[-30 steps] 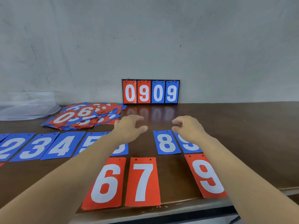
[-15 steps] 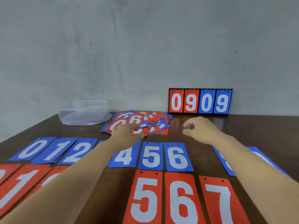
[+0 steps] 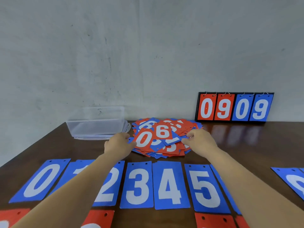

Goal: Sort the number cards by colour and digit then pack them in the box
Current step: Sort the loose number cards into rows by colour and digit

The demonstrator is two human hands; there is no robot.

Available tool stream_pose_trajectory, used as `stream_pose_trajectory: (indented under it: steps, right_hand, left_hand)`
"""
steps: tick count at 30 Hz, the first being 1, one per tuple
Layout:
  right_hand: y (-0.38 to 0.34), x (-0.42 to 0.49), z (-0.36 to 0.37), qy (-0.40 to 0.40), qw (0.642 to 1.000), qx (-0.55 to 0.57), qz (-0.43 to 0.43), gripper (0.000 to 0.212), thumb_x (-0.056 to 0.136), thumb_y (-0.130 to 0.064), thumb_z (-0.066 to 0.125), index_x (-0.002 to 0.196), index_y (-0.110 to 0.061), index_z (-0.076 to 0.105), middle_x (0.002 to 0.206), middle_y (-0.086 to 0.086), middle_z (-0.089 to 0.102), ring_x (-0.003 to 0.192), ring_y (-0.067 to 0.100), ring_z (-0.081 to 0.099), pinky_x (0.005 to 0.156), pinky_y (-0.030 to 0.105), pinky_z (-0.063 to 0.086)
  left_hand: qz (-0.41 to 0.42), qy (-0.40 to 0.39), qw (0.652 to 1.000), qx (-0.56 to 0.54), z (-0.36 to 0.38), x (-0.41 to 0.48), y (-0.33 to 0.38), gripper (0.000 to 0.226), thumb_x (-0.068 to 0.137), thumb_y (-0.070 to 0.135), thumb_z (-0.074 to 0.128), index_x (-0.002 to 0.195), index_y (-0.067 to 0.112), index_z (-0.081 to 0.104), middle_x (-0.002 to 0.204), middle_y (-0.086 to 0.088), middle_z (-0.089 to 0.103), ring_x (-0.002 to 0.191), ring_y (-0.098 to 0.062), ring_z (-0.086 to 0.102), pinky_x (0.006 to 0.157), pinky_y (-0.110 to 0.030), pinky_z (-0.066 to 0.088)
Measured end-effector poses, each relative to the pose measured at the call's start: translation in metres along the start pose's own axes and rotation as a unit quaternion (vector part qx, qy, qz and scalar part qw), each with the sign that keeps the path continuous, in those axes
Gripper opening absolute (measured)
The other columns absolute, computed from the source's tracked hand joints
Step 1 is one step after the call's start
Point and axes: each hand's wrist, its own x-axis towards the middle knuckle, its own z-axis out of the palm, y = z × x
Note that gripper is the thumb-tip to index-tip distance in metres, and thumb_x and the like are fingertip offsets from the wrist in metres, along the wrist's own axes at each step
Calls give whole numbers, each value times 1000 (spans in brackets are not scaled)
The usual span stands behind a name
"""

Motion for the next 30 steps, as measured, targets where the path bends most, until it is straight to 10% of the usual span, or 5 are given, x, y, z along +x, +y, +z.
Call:
stream_pose_trajectory:
  steps: [14,24,30]
  right_hand:
    - [-49,97,90,-2,997,-19,76,105,75,-65,67,149,-9,20,152,13,29,140,32,27,113,43,26]
    - [-44,116,90,68,993,-56,84,55,84,-37,71,129,-14,49,134,8,50,124,28,45,105,39,37]
    - [-38,110,81,151,983,-85,64,16,95,-18,53,98,-13,68,103,6,66,100,24,57,79,34,47]
  left_hand:
    - [-44,-35,994,91,50,59,11,93,64,79,63,136,23,42,135,-1,51,129,-25,44,106,-44,34]
    - [-24,-3,1000,17,43,62,14,41,91,40,60,127,22,52,123,1,62,111,-20,59,97,-38,47]
    - [-45,27,984,-172,24,62,11,19,95,17,53,109,13,66,101,-5,69,81,-17,63,65,-29,54]
